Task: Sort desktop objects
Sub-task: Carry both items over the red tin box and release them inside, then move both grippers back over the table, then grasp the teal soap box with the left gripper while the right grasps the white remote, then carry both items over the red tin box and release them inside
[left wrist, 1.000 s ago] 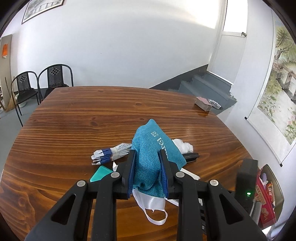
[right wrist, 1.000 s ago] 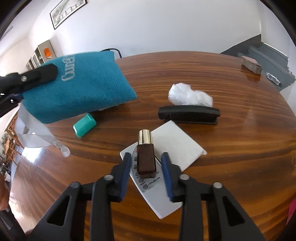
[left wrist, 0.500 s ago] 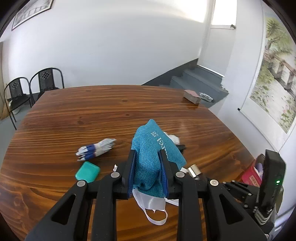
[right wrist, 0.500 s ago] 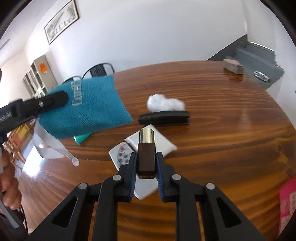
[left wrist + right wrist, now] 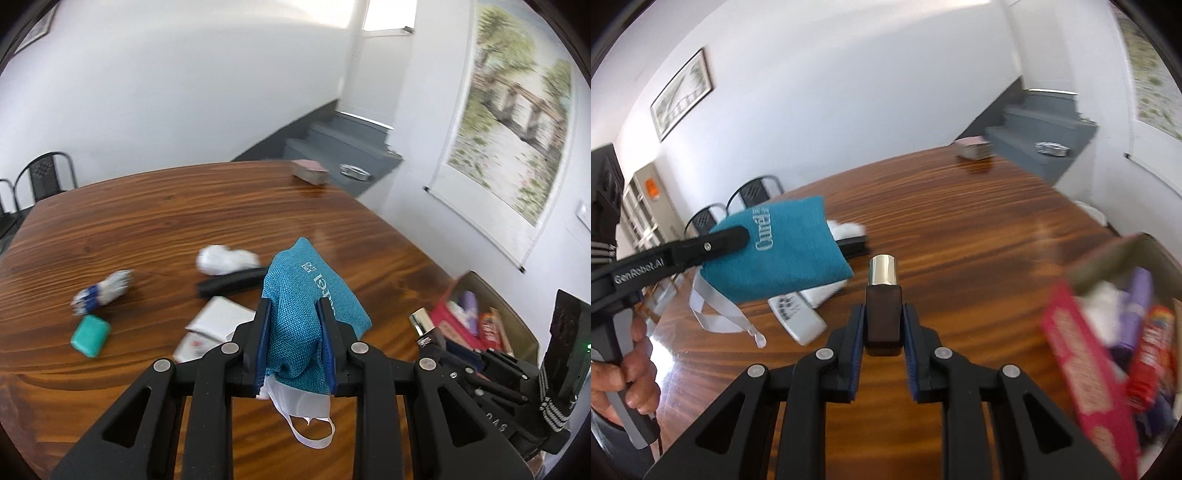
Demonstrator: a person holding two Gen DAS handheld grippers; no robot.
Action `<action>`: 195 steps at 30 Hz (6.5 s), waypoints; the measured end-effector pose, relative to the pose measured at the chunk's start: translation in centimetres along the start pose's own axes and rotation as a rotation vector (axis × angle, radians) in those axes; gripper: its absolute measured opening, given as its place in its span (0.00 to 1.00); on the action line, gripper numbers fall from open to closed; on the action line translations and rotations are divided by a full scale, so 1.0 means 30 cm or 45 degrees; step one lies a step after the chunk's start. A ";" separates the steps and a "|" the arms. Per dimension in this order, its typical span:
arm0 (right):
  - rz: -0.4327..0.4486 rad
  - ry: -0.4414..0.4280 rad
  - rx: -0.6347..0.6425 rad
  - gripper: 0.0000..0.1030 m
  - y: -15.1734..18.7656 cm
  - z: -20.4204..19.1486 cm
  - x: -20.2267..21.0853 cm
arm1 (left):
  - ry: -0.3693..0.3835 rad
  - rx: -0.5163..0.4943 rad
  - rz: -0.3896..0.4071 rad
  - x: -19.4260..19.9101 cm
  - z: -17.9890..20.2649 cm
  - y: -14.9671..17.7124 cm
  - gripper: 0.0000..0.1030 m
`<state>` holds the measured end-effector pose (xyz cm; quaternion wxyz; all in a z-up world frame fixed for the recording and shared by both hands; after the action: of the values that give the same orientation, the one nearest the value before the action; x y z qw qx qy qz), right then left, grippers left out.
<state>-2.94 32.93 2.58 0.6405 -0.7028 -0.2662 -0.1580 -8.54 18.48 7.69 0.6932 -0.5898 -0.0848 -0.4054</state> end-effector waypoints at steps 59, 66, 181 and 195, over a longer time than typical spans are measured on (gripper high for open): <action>0.139 0.299 -0.312 0.61 0.128 0.453 0.335 | 0.197 -0.087 -0.154 -0.188 0.407 0.072 0.55; 0.105 0.216 -0.247 0.62 0.105 0.333 0.256 | 0.070 0.047 -0.120 -0.156 0.163 0.050 0.62; -0.260 -0.229 0.405 0.42 0.043 -0.486 -0.379 | -0.369 0.062 -0.083 -0.049 -0.570 0.036 0.42; -0.040 -0.119 0.107 0.42 -0.010 -0.173 -0.052 | -0.227 -0.051 -0.033 0.003 -0.284 0.042 0.42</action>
<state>-3.75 27.58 2.62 0.6538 -0.6776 -0.3132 -0.1235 -10.73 10.85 4.34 0.6657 -0.6362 -0.1457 -0.3617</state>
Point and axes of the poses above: each gripper's, at about its wrist camera, not at the fingertips, and x roughly against the way its jaws point, z to its right, y to its underside, the point moved 9 cm from there along -x, roughly the way its jaws point, and after that the axes turned 8 degrees about x, right-handed, at the moved point
